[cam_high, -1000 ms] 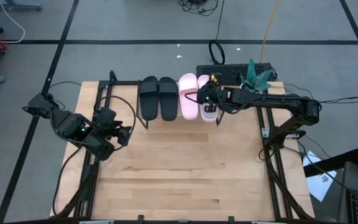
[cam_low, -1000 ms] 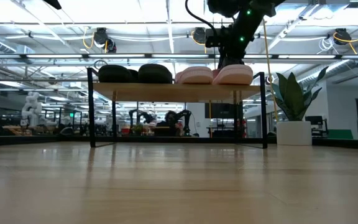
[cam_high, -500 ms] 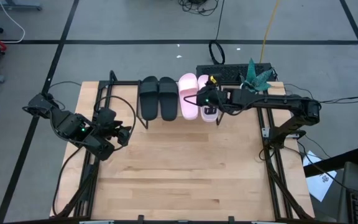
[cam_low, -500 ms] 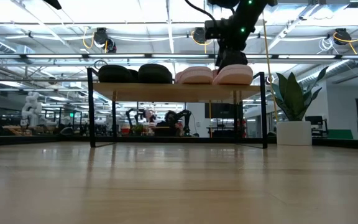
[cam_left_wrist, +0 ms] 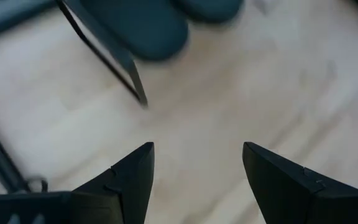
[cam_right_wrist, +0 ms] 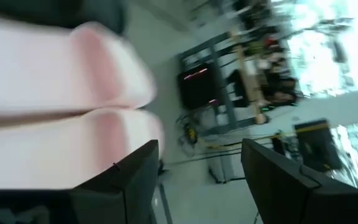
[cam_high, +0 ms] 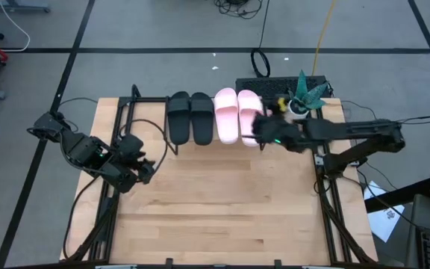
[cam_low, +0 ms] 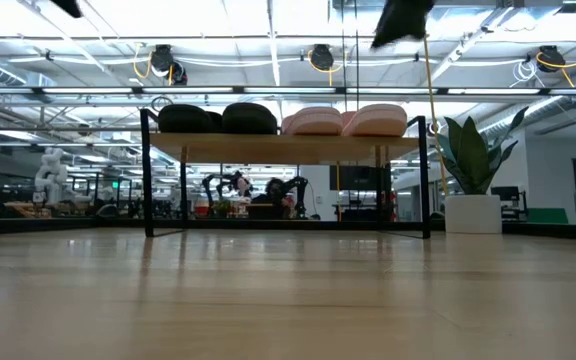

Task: Pick and place slides into the shelf
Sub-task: Return to Home Position

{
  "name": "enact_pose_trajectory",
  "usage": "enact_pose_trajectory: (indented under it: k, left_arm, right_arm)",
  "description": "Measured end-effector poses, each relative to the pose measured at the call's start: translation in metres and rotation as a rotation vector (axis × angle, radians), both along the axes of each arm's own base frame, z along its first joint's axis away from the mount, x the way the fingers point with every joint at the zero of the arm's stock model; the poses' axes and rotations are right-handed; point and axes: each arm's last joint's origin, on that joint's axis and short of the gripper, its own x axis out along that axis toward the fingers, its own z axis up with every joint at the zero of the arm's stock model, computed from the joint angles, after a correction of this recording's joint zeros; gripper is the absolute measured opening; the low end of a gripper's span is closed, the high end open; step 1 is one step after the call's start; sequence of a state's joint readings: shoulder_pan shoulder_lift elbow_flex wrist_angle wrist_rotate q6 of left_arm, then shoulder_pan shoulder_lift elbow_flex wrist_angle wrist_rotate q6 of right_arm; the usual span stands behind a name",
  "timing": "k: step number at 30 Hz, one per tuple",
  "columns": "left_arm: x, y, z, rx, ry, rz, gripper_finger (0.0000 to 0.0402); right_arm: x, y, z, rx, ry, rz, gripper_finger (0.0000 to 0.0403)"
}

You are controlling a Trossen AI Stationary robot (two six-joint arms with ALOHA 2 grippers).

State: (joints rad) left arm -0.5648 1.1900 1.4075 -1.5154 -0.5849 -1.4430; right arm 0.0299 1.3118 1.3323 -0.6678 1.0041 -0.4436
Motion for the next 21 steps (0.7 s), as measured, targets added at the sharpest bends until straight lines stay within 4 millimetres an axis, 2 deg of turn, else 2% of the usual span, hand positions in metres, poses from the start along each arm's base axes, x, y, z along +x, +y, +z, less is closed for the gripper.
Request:
enact_pose_trajectory:
  k: [6,13,17,21]
  left_arm:
    - [-0.005,-0.010,-0.002,-0.107,0.072,-0.084,0.0239]
    - [-0.018,-0.024,0.002,0.004,-0.028,-0.159,0.0239]
    - [-0.034,-0.034,0.007,0.074,-0.140,-0.227,0.0239]
    - [-0.059,-0.040,0.011,0.127,-0.272,-0.303,0.0239]
  right_arm:
    - [-0.049,0.041,0.038,-0.111,-0.304,-0.085,0.0220]
    - [-0.091,0.069,0.068,-0.102,-0.583,-0.096,0.0220]
    - [-0.106,0.077,0.073,-0.023,-0.686,-0.044,0.0219]
    - [-0.116,0.077,0.059,0.067,-0.750,0.012,0.0219]
